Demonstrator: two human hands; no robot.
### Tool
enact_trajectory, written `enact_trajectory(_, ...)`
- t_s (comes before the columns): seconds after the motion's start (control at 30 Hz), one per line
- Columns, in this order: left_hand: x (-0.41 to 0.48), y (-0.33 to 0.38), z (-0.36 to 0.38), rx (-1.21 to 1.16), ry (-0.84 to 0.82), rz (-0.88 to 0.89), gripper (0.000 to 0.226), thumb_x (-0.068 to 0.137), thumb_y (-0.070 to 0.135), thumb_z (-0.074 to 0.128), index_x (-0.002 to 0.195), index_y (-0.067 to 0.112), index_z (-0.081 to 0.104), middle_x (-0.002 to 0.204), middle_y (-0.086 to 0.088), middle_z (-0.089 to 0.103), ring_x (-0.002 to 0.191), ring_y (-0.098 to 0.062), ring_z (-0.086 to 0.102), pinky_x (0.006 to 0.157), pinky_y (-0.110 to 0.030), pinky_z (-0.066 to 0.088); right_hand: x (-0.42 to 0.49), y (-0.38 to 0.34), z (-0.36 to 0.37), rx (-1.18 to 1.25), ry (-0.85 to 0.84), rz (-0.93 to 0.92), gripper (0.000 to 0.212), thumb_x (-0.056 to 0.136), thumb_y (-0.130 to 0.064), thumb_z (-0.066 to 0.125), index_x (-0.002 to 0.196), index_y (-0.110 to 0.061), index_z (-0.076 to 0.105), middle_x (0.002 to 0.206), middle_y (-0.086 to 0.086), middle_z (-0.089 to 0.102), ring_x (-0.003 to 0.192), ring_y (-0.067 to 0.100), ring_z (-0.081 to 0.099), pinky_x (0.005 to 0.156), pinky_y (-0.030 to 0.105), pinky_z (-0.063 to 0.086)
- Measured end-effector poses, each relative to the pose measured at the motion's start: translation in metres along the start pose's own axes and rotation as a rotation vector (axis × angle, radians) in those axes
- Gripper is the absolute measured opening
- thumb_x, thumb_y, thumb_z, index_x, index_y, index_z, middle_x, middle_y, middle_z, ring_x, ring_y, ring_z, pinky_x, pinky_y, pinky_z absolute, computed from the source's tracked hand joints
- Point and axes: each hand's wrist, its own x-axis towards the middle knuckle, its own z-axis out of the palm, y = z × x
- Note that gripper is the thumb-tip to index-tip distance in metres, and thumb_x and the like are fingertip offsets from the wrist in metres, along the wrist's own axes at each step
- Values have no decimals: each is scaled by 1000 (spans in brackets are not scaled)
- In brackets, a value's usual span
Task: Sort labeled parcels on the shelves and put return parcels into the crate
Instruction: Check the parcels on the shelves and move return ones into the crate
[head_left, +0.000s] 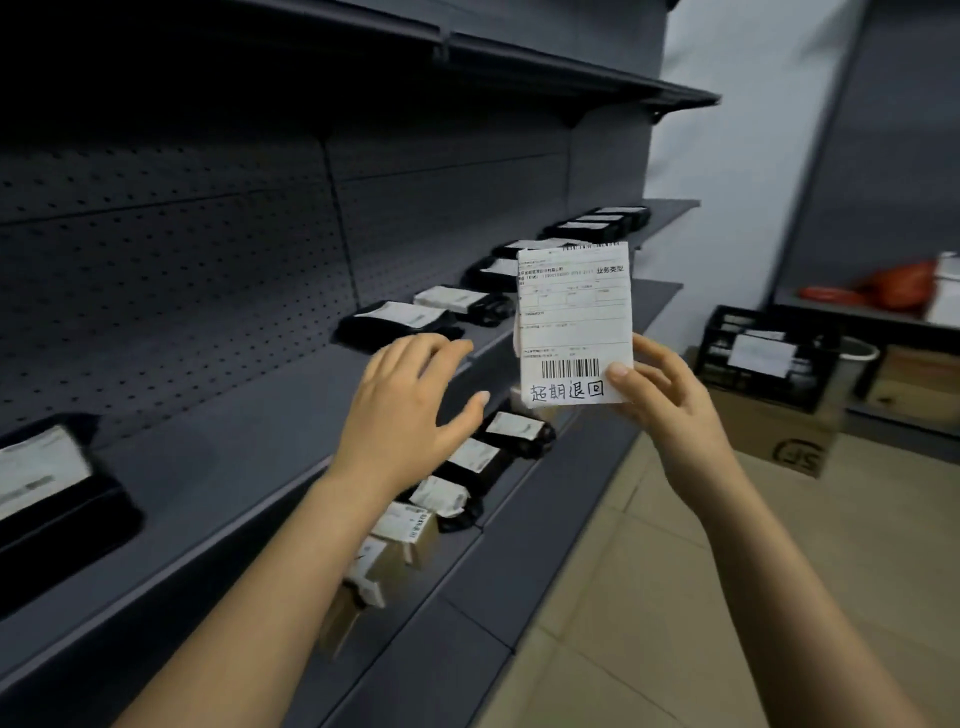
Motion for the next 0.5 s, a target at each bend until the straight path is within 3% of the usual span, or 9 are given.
enact_trajectory(0.23,71,77,99,-104,-24,127,49,90,45,49,125,12,59,116,-3,59,110,-22,52,97,-32,33,27,20,-119,-40,193,34,61,73,-40,74,129,-21,57,118,4,69,111,18,65,100,49,49)
enact_trajectory(0.5,126,150,200,-254,-68,256,48,88,45,51,120,12,62,110,-4,61,105,-25,55,91,-39,43,42,50,-215,-99,397,105,61,71,-44,74,127,-25,58,118,5,68,111,17,65,101,46,49)
